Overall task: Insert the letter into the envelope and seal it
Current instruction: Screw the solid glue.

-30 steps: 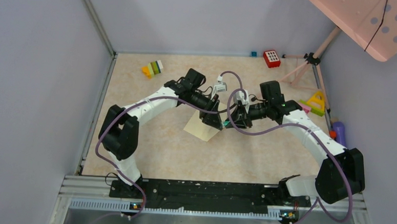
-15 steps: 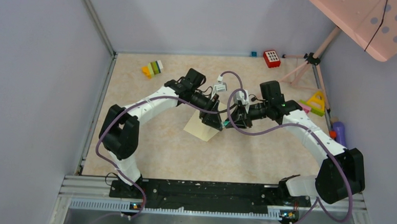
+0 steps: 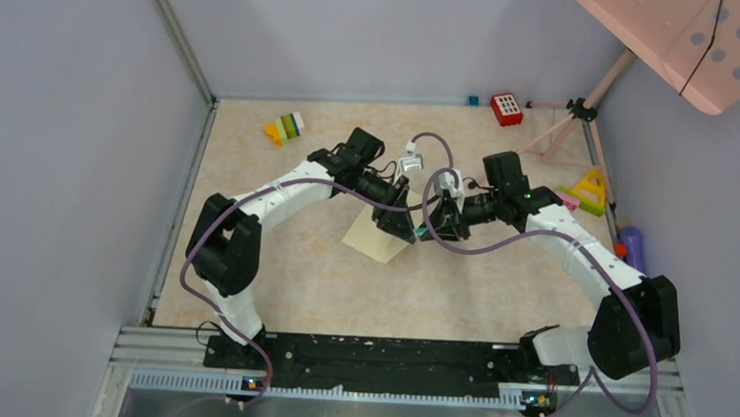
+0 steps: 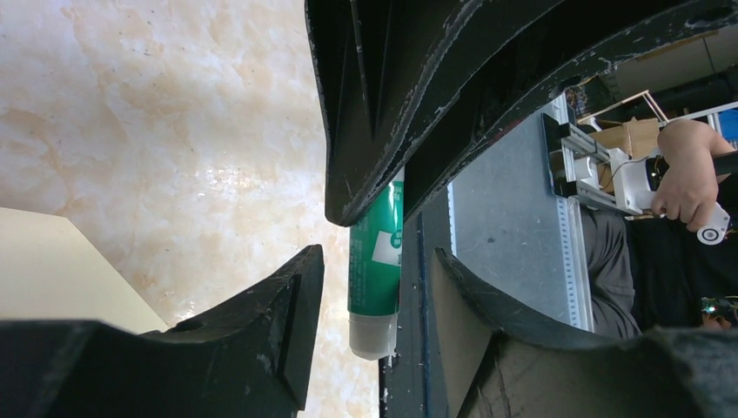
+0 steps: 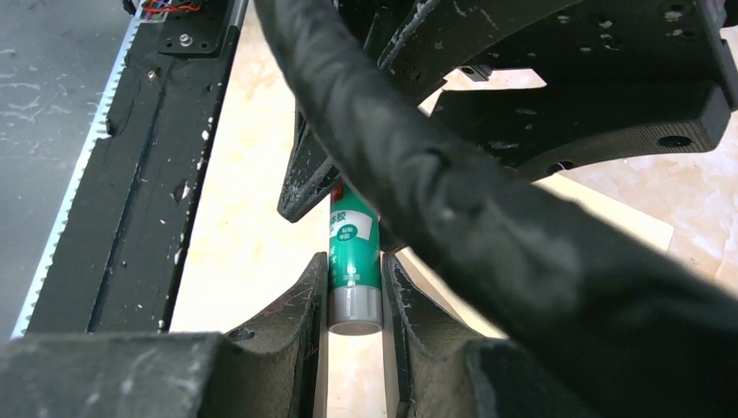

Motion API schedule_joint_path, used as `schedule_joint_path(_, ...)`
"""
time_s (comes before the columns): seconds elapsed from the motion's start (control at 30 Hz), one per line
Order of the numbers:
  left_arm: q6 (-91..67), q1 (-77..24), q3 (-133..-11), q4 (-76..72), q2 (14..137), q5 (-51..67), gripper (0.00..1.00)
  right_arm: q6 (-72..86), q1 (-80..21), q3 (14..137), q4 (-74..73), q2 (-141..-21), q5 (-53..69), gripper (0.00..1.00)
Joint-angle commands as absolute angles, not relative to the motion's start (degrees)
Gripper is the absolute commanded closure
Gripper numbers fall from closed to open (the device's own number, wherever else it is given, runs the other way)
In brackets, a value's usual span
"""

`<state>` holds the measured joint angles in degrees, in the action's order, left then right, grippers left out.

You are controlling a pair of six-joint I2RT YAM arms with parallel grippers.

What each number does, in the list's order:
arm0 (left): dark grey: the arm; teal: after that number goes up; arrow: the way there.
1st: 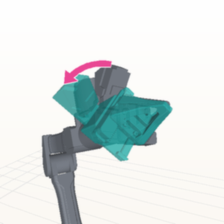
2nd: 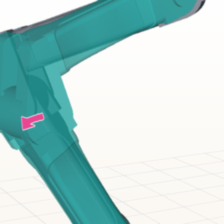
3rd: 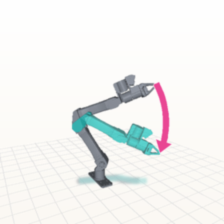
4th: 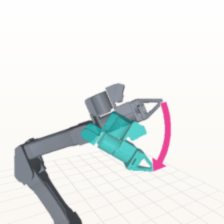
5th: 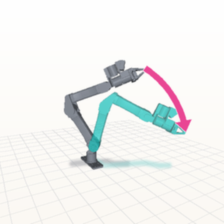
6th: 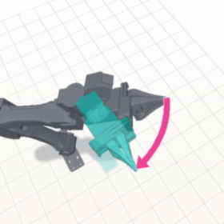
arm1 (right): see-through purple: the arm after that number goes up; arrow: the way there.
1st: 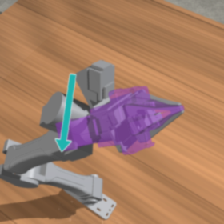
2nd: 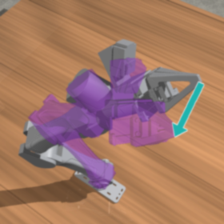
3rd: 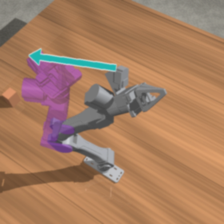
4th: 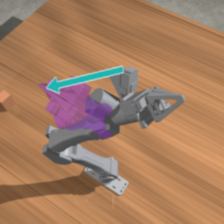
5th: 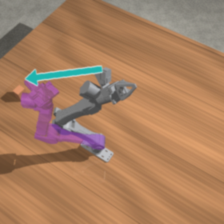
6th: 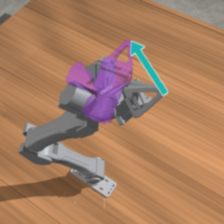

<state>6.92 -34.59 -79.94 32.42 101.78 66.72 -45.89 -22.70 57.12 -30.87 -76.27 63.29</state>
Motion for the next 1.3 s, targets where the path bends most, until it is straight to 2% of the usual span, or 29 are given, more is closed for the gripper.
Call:
schedule_joint_path(0.0, 6.49, -34.72, -81.69, 29.96, 101.38, 69.40, 0.47, -48.16, -23.98, 58.80, -31.24, -76.78, 65.01, 1.00)
schedule_joint_path(0.2, 6.48, -34.72, -81.48, 29.80, 101.25, 69.60, 0.63, -47.36, -24.08, 58.86, -30.23, -76.66, 64.57, 1.00)
schedule_joint_path(0.33, 6.58, -34.76, -81.50, 29.87, 101.17, 69.74, 0.78, -45.10, -24.09, 58.48, -27.94, -76.09, 64.14, 1.00)
schedule_joint_path(0.37, 6.52, -34.72, -81.48, 29.88, 101.16, 69.66, 0.83, -44.58, -24.09, 58.40, -27.42, -75.85, 63.80, 0.96)
schedule_joint_path(0.43, 6.67, -34.75, -81.57, 29.99, 101.04, 69.32, 0.86, -43.54, -24.07, 58.55, -26.82, -75.52, 62.82, 0.83)
schedule_joint_path(0.47, 6.88, -34.80, -81.65, 30.08, 100.93, 68.98, 0.86, -42.49, -24.01, 58.93, -26.71, -75.23, 62.09, 0.69)
schedule_joint_path(0.5, 7.24, -34.74, -81.69, 30.24, 100.67, 68.40, 0.86, -41.04, -23.89, 59.58, -26.77, -74.97, 61.51, 0.60)
schedule_joint_path(0.6, 7.94, -34.35, -81.56, 30.42, 99.54, 65.82, 0.86, -34.66, -21.21, 61.85, -26.87, -74.10, 63.56, 0.44)
schedule_joint_path(0.67, 8.19, -33.63, -81.29, 30.14, 98.40, 64.15, 0.84, -29.65, -17.91, 63.40, -27.40, -73.78, 67.75, 0.29)
schedule_joint_path(0.73, 8.24, -33.00, -80.92, 29.62, 97.21, 61.88, 0.84, -26.81, -13.63, 64.86, -28.83, -73.95, 72.19, 0.21)
schedule_joint_path(0.83, 9.18, -32.65, -80.00, 29.06, 95.31, 58.02, 0.84, -19.48, -9.10, 65.64, -27.18, -75.08, 77.51, 0.20)
schedule_joint_path(0.93, 9.88, -32.63, -79.04, 28.11, 93.07, 54.43, 0.83, -4.41, -6.87, 63.38, -16.58, -76.40, 79.47, 0.19)
schedule_joint_path(1.13, 10.02, -32.74, -77.99, 26.65, 90.24, 51.29, 0.82, 18.42, -6.73, 60.10, 0.44, -79.75, 75.49, 0.23)
schedule_joint_path(1.27, 10.09, -33.17, -77.66, 26.34, 90.22, 49.02, 0.81, 24.28, -7.45, 60.15, 1.51, -82.91, 74.35, 0.28)
